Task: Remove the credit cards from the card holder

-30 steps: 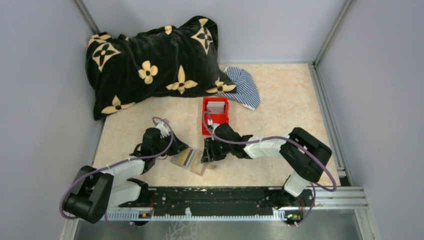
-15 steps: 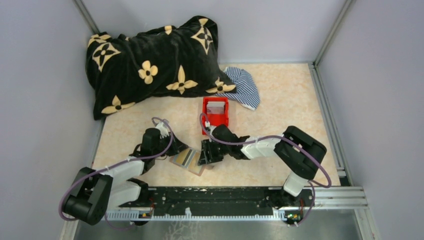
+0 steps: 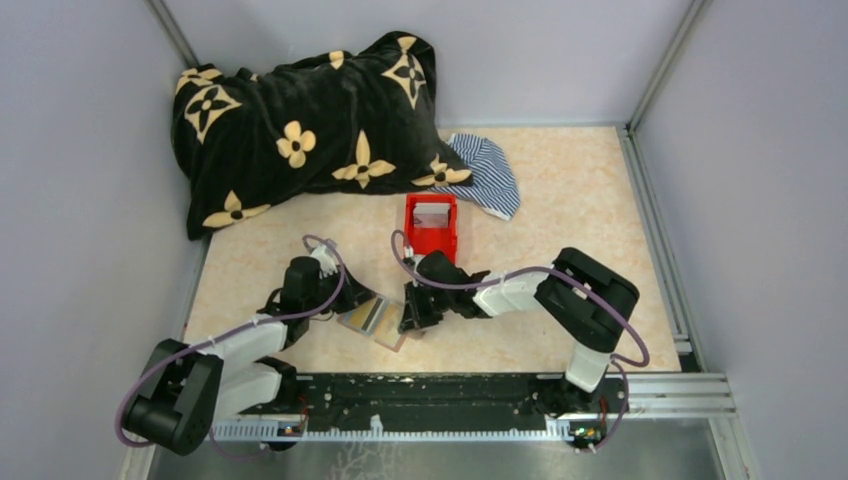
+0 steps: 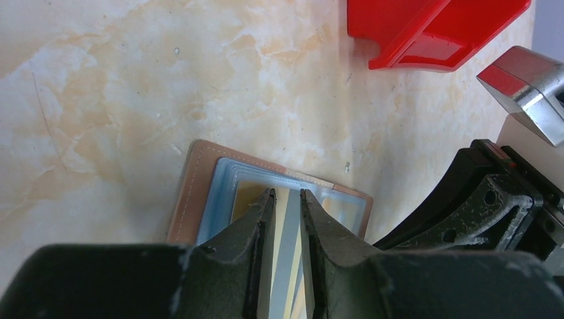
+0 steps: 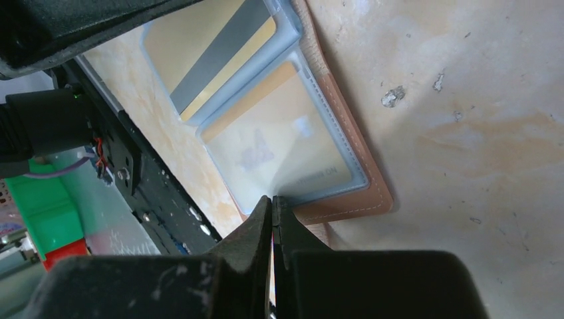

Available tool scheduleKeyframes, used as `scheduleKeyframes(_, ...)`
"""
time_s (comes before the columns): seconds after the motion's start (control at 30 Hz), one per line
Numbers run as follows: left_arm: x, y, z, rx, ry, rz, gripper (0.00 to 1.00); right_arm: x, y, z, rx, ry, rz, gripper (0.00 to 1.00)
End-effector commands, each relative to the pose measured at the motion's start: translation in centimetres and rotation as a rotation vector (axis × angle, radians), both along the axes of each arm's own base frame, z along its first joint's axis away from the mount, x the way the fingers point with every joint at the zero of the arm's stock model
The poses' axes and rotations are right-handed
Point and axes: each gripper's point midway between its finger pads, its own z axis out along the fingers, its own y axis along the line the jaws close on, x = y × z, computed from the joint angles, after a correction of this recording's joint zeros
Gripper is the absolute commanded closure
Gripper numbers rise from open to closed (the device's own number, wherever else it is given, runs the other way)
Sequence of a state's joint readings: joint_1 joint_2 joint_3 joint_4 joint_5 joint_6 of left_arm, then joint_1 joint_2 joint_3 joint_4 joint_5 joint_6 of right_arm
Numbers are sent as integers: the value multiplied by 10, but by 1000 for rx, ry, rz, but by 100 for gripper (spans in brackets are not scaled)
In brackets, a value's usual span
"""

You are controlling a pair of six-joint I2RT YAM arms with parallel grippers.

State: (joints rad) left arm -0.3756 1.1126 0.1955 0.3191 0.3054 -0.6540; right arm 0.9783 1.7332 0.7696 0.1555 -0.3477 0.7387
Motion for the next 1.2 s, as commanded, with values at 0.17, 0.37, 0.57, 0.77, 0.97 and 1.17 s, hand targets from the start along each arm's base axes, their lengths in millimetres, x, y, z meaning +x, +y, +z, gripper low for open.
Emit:
scheduleKeyframes(0.17,-37,-5,-18,-10,107,-25,73,37,-48,-36,-182,-41,-113,100)
scheduleKeyframes(0.37,-52,-28,-9,-40,105,-60,73,49,-43,-36,-183,-56,-97,100)
scheduleKeyframes(0.57,-52,-31,-7,9,85,-54,74,55,-36,-23,-136,-83,-91,100)
scheduleKeyframes(0.77,-16,-26,39,68,-70,-6,74,57,-29,14,-87,-174,-77,83)
scheduleKeyframes(0.97,27,-13,78,91,-116,70,73,35,3,53,-101,-322,21,88)
scheduleKeyframes(1.17,80,4,84,73,-50,134,70,51,13,46,-131,-336,26,100)
